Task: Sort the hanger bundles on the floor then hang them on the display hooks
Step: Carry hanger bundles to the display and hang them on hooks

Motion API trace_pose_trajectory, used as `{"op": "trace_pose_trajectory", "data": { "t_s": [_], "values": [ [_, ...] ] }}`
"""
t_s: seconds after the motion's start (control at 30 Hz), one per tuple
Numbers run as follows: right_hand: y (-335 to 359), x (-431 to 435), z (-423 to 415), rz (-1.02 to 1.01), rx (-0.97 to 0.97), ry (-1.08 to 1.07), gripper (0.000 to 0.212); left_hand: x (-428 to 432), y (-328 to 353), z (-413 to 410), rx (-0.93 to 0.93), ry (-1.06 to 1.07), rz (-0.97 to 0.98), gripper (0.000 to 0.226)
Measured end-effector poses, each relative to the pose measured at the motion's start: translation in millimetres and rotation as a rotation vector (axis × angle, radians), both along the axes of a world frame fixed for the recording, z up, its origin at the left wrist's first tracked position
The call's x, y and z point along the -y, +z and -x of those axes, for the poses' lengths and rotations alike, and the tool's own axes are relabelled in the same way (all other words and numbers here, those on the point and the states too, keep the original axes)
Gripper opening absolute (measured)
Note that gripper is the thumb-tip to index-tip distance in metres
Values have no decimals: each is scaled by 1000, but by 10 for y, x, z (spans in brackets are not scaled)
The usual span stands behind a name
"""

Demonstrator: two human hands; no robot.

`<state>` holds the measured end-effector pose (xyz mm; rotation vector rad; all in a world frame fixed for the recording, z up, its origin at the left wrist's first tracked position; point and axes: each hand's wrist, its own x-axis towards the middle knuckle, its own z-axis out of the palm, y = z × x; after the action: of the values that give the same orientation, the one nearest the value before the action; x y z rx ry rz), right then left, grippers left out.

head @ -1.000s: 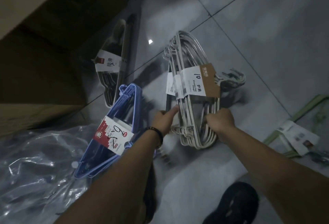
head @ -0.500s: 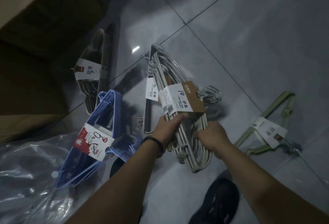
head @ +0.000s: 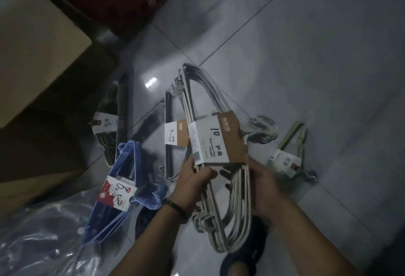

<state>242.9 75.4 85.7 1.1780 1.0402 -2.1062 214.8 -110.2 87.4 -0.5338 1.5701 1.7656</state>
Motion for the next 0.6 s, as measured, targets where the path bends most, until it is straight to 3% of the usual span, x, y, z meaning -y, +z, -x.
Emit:
{"op": "trace_pose_trajectory", "data": {
  "t_s": [0.07, 0.17, 0.4, 0.5, 0.6],
  "values": [
    [455, -103, 202, -11, -30, -86, 78, -56, 377, -13, 27, -34, -16, 57],
    [1245, -192, 458, -63, -20, -62, 60, -110, 992, 36, 0, -120, -24, 61],
    [3126, -460, 390, -91, -120, -137, 44, -169, 2817, 382, -122, -421, -128, 93],
    [3992, -508, 255, -119, -217, -150, 29, -188, 3726, 762, -221, -197, -306, 113],
    [4733, -391, 99, -200, -290, -149, 62, -301, 4640, 1086, -351, -68, -343, 117]
  ]
}}
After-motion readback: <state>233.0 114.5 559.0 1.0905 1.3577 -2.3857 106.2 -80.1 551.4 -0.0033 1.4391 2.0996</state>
